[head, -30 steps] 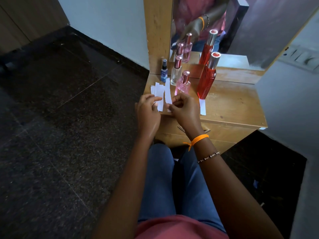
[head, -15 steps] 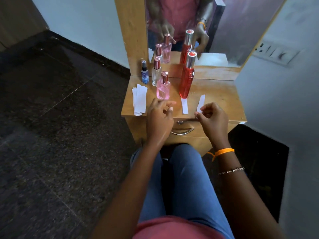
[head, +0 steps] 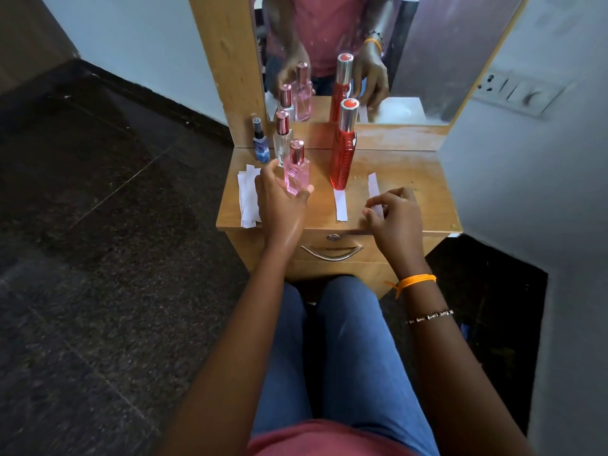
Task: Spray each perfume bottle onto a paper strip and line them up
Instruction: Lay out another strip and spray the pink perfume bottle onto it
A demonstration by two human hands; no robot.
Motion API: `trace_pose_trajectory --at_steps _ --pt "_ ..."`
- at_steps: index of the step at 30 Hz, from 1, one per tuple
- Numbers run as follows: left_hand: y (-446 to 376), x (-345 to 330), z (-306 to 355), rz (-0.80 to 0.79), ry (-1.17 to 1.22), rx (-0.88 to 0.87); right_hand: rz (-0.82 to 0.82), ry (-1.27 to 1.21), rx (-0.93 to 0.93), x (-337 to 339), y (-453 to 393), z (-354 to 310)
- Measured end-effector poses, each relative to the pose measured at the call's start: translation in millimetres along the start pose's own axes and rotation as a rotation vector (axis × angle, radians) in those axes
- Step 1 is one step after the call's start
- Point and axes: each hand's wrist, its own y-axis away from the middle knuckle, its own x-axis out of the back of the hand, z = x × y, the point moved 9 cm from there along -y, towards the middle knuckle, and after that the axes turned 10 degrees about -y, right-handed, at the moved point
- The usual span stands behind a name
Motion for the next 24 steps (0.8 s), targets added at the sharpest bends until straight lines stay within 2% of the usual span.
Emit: trace_pose_trajectory --at_steps 5,8,11,14,16,19,21,24 --pt "-5.3 -2.8 1.3 0.025 -0.063 -0.022 -0.018 -0.029 0.004 3.2 1.8 -0.3" --pt "-3.7 -3.6 -0.1 0.014 -0.044 -0.030 0.046 -0.047 0.019 13.1 3.9 -6.2" --pt "8.2 -1.3 3.7 0.011 -0.062 -0.100 0.113 -0.221 0.129 25.8 6.1 -37.0" --pt "25.9 2.3 21.2 0.012 -0.099 -0.270 0.033 -0.451 0.196 21.2 6.8 -73.7" --pt "34.1 0.6 31.4 -0.014 -0.163 -0.342 -0.055 -0.494 0.214 10.7 8.6 -90.7" --pt "41.9 0.2 39.9 -0.051 -0.182 -0.388 -0.066 -0.504 0.222 7.5 8.8 -100.5" --pt "43.0 0.0 41.3 -0.114 -0.158 -0.420 -0.082 -0.525 0.207 10.1 5.2 -100.1" --pt "43.4 -9.1 35.9 -0.364 -0.012 -0.398 -0.212 -0.503 0.215 8.1 0.5 -100.5"
